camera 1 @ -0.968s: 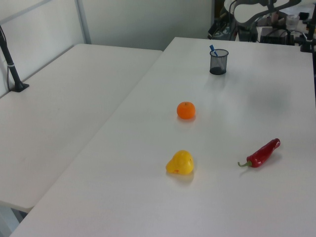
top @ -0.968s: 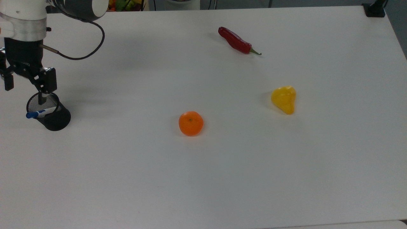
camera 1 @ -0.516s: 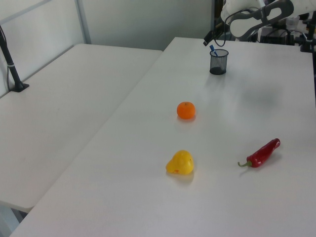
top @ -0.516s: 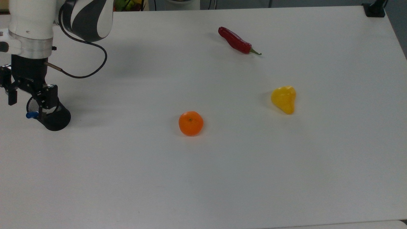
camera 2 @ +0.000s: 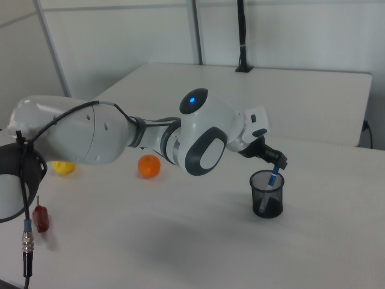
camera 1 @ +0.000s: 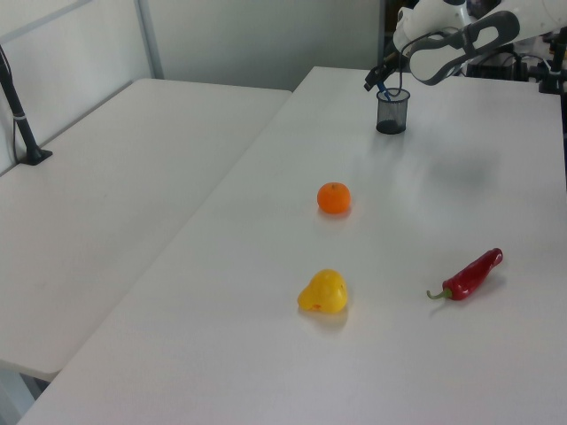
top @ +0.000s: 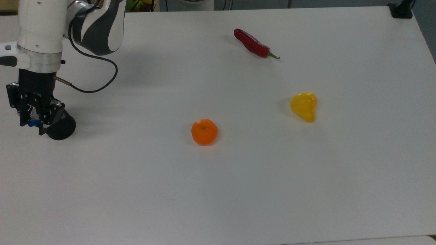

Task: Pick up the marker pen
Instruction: 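Lower the gripper and close it on the blue-capped marker, then lift the marker up out of the pen cup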

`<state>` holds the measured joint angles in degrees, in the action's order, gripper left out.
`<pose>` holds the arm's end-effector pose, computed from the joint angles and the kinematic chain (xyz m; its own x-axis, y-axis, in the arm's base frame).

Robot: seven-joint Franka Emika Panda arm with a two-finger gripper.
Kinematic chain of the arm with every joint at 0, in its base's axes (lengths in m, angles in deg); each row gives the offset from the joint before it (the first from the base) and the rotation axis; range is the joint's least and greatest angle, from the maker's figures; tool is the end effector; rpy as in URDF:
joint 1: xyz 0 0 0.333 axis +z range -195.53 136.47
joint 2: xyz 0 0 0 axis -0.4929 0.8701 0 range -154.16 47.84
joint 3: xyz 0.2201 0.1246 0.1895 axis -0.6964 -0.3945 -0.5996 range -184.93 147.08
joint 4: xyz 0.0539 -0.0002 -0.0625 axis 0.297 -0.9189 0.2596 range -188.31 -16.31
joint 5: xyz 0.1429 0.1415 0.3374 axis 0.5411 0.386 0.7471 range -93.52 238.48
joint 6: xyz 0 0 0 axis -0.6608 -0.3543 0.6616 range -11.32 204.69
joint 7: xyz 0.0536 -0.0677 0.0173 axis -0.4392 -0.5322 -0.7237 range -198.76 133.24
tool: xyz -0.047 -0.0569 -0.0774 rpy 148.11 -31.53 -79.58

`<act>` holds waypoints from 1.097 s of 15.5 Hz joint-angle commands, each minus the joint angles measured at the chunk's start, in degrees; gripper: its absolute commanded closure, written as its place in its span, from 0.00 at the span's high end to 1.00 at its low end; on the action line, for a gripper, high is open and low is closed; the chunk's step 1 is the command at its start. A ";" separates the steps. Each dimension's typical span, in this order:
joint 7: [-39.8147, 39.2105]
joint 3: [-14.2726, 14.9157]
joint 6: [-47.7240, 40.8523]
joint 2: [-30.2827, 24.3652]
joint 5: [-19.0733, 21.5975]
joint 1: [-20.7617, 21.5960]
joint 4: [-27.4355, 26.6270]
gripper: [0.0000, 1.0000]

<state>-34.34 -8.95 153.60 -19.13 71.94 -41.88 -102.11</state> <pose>0.7000 -0.2580 0.3833 0.7464 -0.1751 0.6421 -0.3254 -0.9376 0.1225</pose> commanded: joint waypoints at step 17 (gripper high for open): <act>1.32 0.66 0.97 -12.39 -1.66 -0.13 0.33 0.00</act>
<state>-34.32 -8.69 154.71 -24.12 70.92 -42.07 -98.86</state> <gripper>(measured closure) 0.837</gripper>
